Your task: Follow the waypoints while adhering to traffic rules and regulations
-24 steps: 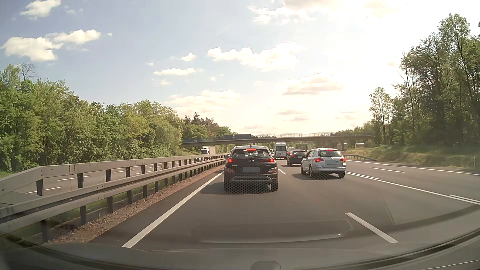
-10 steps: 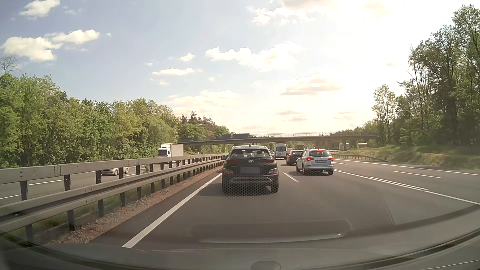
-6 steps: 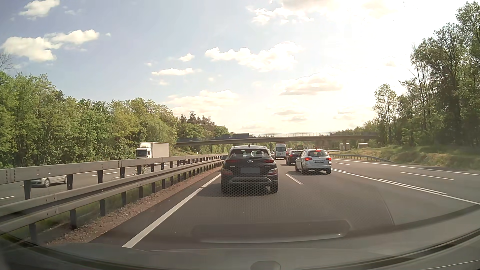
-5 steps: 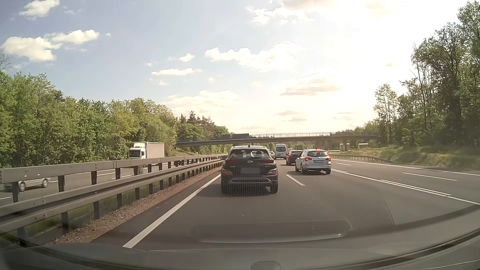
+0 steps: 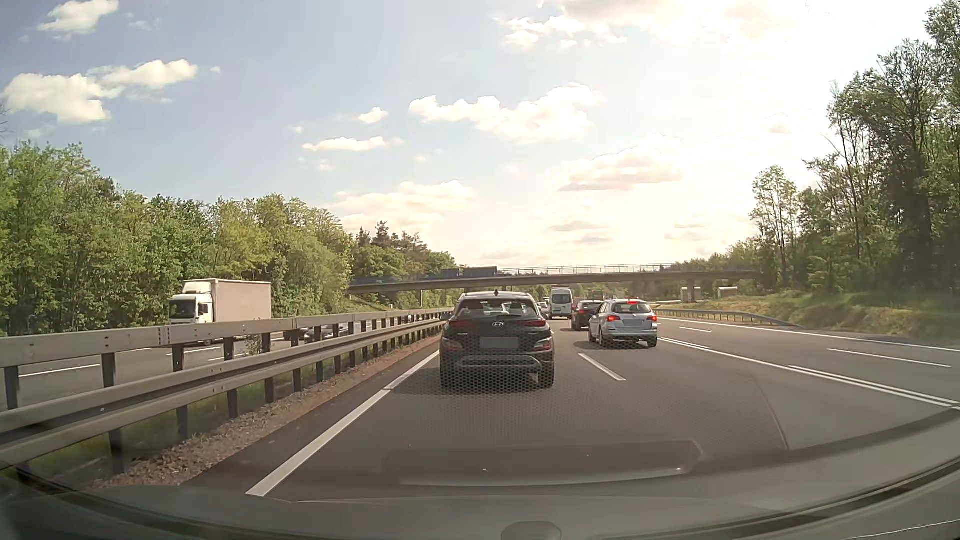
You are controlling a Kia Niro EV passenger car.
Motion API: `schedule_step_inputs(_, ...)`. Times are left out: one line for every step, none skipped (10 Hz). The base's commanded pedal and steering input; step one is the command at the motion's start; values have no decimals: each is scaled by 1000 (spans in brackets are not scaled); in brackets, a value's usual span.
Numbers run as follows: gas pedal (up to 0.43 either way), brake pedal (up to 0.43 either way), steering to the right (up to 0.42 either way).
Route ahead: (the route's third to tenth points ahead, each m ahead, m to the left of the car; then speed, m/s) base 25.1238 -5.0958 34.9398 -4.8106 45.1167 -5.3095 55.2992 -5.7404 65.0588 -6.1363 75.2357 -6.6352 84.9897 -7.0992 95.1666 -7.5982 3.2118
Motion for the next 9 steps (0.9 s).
schedule_step_inputs(28,0,2)
schedule_step_inputs(28,0,2)
schedule_step_inputs(28,0,1)
schedule_step_inputs(28,0,1)
schedule_step_inputs(28,0,1)
schedule_step_inputs(28,0,1)
schedule_step_inputs(39,0,1)
schedule_step_inputs(47,0,1)
schedule_step_inputs(59,0,2)
